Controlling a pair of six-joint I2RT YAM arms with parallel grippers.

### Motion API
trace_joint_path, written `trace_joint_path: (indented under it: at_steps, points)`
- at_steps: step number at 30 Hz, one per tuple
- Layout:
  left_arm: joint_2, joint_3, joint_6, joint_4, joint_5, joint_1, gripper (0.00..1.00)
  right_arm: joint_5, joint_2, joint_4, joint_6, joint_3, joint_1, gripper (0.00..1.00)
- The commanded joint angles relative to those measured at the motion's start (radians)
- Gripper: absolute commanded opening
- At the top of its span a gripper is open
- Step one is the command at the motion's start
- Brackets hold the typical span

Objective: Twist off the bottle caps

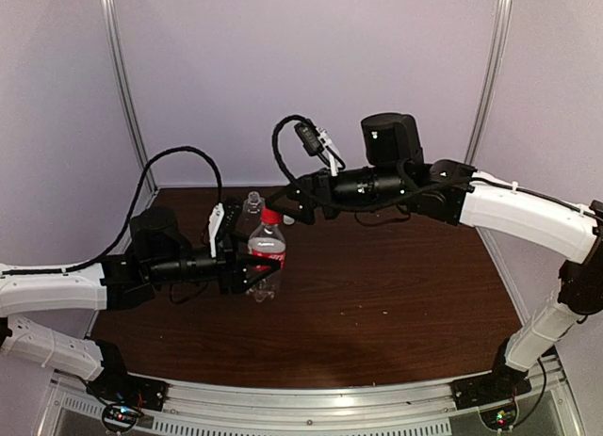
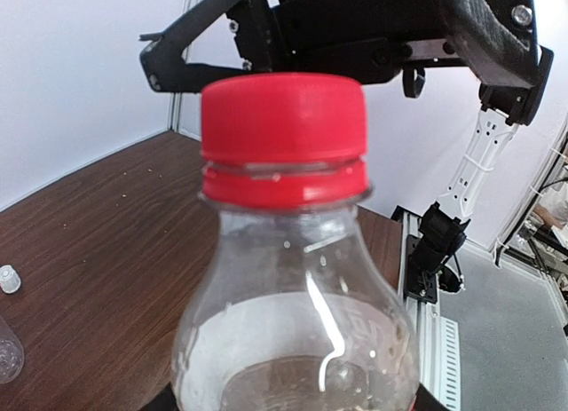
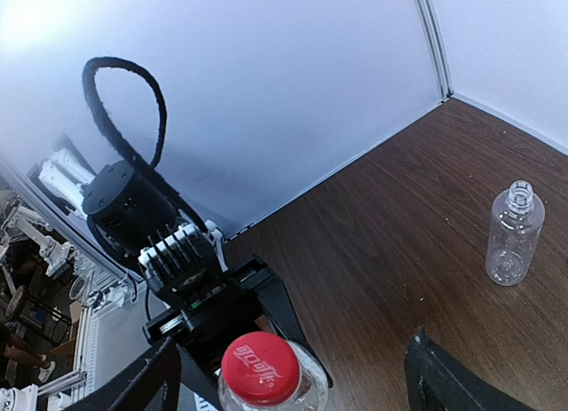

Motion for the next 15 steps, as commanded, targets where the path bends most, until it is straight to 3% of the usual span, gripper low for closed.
trace_joint_path:
  at_steps: [1, 15]
  points:
    - [-0.011, 0.035, 0.012, 0.009, -0.044, 0.005, 0.28, 0.093, 0.009, -0.012, 0.064, 0.044, 0.021, 0.87]
    - [-0.031, 0.034, 0.025, -0.009, -0.092, 0.005, 0.28, 0.07, 0.055, 0.008, 0.088, 0.049, 0.045, 0.76]
